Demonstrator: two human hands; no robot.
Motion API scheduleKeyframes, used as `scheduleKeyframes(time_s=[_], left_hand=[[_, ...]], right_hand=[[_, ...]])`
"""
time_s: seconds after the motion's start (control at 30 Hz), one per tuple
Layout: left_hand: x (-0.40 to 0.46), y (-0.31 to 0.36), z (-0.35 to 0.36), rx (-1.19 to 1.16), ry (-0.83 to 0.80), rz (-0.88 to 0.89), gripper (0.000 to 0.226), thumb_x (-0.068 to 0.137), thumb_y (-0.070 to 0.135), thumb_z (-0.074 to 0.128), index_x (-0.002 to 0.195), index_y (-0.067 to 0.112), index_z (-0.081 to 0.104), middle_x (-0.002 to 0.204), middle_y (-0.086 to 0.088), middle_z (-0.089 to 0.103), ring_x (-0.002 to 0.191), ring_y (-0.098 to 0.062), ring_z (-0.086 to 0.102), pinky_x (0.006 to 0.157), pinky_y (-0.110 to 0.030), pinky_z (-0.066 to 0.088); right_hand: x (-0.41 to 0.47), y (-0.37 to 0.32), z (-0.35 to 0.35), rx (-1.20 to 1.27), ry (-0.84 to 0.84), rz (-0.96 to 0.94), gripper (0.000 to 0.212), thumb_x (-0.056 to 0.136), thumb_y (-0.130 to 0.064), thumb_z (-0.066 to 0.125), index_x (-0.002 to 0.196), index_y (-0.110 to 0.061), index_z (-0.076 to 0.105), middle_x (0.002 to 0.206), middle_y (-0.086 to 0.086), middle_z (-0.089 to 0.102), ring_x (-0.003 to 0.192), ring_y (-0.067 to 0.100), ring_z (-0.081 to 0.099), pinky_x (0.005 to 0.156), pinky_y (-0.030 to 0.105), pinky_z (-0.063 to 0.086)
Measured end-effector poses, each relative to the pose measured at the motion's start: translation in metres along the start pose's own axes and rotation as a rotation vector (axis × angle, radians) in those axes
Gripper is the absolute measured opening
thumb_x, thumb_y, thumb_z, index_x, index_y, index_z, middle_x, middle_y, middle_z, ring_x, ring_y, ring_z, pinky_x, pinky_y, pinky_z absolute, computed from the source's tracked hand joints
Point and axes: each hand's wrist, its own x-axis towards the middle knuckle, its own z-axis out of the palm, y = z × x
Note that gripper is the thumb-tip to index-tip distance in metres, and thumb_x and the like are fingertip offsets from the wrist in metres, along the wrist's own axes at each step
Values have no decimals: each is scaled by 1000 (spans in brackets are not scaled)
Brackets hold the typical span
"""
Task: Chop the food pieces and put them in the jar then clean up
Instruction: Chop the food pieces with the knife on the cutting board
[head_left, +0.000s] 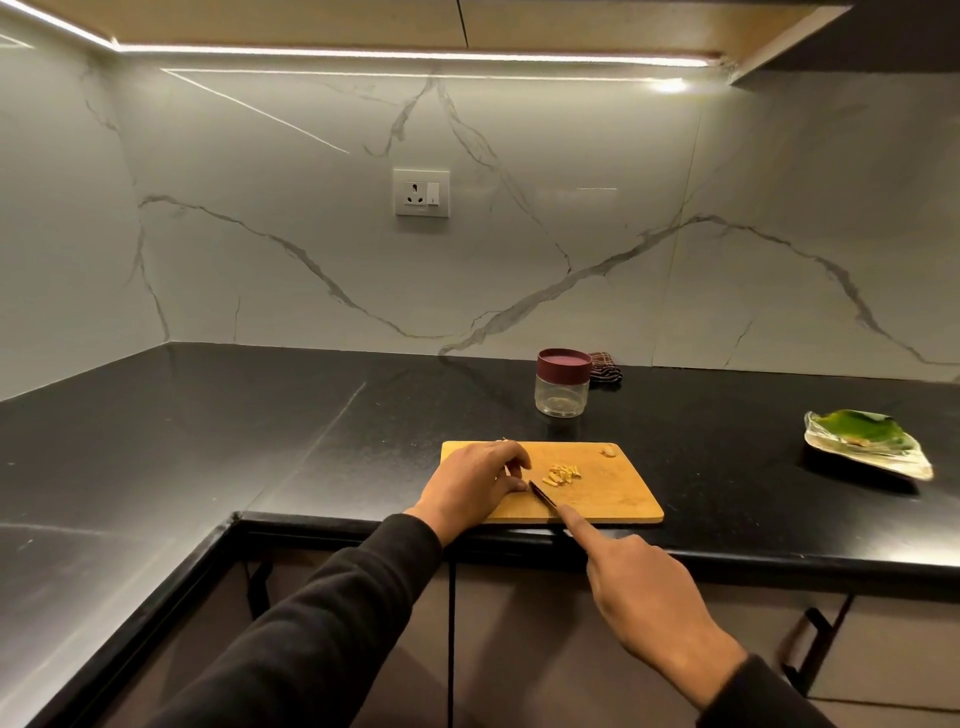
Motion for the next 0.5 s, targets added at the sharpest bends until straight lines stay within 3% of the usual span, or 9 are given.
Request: scheduleKeyframes(time_s=[0.13, 0.27, 0.4, 0.5], left_hand=[[0, 0, 0, -9, 0, 1, 10, 93, 21, 70, 101, 18, 73, 106, 2, 69, 91, -9, 63, 86, -25, 56], [0, -1, 1, -10, -13, -8, 9, 94, 22, 69, 100, 19, 74, 106, 3, 69, 92, -9, 64, 86, -24, 55], [1, -2, 2, 5, -4, -22, 9, 93, 22, 69, 99, 18, 75, 103, 4, 70, 90, -9, 64, 84, -28, 56], [1, -1, 1, 12, -6, -21, 11, 94, 22, 68, 102, 19, 75, 106, 4, 70, 93, -9, 64, 86, -27, 55]], right_hand=[[1, 1, 2, 87, 28, 6, 58, 109, -31, 31, 160, -40, 5, 86, -9, 56, 73, 9, 54, 65, 25, 46], [5, -4, 0, 149, 11, 3, 58, 109, -30, 32, 160, -39, 7, 77, -8, 53, 65, 8, 51, 53, 22, 37], [11, -11, -2, 189, -6, -25, 58, 109, -29, 33, 159, -41, 7, 76, -7, 56, 65, 9, 54, 54, 22, 40], [15, -15, -1, 202, -28, -36, 57, 108, -29, 33, 159, -41, 10, 77, -9, 53, 66, 7, 52, 52, 21, 33]])
